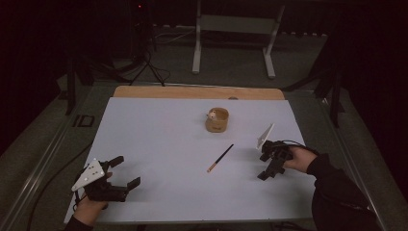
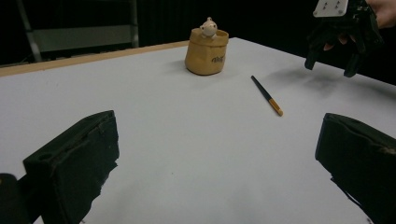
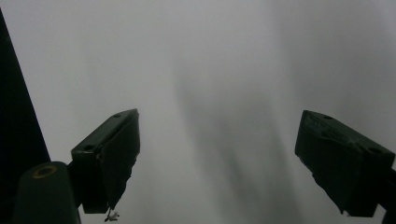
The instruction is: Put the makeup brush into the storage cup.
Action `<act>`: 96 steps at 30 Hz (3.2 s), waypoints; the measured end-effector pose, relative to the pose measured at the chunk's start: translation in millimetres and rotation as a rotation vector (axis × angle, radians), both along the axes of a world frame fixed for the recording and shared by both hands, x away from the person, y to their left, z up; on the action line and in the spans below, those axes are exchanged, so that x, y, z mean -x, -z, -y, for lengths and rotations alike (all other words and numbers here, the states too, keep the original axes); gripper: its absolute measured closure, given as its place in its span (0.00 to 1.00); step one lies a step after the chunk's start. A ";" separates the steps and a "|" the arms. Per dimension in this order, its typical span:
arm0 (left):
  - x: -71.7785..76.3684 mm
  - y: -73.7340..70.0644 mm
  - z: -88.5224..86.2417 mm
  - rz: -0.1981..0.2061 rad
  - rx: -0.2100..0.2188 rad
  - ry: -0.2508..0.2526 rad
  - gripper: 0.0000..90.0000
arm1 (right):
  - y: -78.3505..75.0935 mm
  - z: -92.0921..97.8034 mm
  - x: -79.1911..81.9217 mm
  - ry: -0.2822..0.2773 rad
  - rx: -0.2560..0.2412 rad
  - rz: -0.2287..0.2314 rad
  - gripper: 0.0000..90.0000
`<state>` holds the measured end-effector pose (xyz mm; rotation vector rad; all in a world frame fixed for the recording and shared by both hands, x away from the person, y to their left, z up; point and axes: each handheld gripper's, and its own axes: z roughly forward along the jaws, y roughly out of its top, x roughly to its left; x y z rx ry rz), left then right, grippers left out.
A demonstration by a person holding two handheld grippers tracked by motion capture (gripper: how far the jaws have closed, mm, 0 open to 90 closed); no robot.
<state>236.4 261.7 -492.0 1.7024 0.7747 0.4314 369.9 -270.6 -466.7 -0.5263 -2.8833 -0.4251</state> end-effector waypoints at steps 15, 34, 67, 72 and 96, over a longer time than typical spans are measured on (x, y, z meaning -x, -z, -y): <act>-0.3 0.3 -0.6 -0.001 0.003 0.003 0.01 | -7.8 -16.5 -15.4 -0.143 0.078 0.007 0.15; -0.9 1.2 -0.4 -0.006 0.005 0.011 0.01 | -9.9 -32.6 -55.6 -0.211 0.076 0.100 0.16; -1.2 2.6 -0.5 -0.017 0.014 0.027 0.01 | -6.2 -92.5 -69.2 -0.568 0.154 0.201 0.16; -0.8 2.9 0.1 -0.019 0.007 0.029 0.01 | -6.3 -98.8 -67.6 -0.637 0.127 0.232 0.15; 1.7 5.5 -1.3 -0.034 -0.001 0.024 0.01 | -7.6 -145.7 -54.3 -0.865 -0.020 0.243 0.37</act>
